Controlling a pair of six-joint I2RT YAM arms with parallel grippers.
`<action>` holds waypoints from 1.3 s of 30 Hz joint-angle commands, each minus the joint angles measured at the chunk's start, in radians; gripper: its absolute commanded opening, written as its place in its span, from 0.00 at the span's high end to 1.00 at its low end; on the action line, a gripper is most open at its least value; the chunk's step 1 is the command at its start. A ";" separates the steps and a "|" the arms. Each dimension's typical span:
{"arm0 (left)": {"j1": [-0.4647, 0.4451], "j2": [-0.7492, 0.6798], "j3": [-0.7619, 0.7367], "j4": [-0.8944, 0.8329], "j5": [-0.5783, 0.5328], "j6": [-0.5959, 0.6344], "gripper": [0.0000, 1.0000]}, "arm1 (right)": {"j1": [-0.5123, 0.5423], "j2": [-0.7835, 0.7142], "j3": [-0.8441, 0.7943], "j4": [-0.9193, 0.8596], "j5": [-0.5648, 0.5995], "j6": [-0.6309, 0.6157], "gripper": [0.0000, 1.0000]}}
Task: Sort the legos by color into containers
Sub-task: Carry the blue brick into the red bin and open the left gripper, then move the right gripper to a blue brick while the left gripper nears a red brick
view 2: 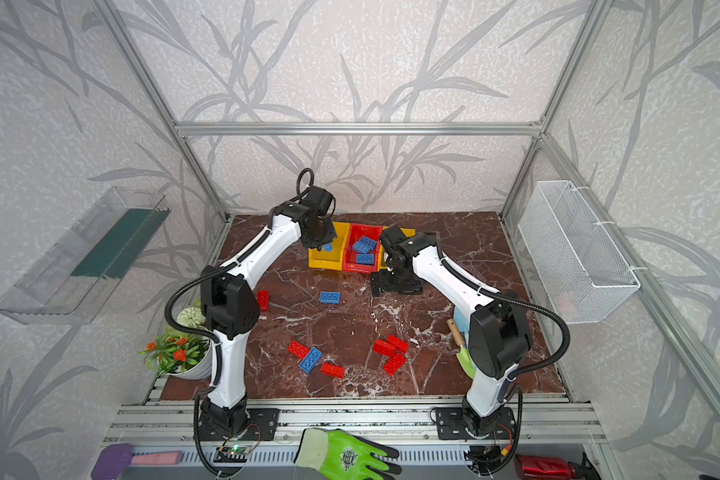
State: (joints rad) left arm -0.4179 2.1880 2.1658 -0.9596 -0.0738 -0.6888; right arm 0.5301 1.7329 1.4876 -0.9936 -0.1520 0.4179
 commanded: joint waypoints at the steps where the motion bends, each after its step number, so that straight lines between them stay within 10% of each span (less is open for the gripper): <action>1: -0.019 0.079 0.125 -0.046 0.058 0.139 0.89 | -0.014 -0.091 -0.035 -0.027 0.029 0.027 0.00; 16: -0.036 0.314 0.399 0.059 0.275 0.221 0.83 | -0.031 -0.268 -0.141 -0.110 0.114 0.069 0.01; 24: -0.044 0.377 0.494 0.065 0.336 0.197 0.17 | -0.032 -0.328 -0.183 -0.105 0.142 0.103 0.00; 39: -0.002 0.097 0.224 0.074 0.249 0.228 0.09 | -0.027 -0.267 -0.152 -0.009 0.096 0.089 0.01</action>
State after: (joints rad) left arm -0.4404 2.3985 2.4584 -0.8936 0.2035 -0.4862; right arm 0.5022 1.4376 1.3083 -1.0325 -0.0372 0.5205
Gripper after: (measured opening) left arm 0.913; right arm 0.994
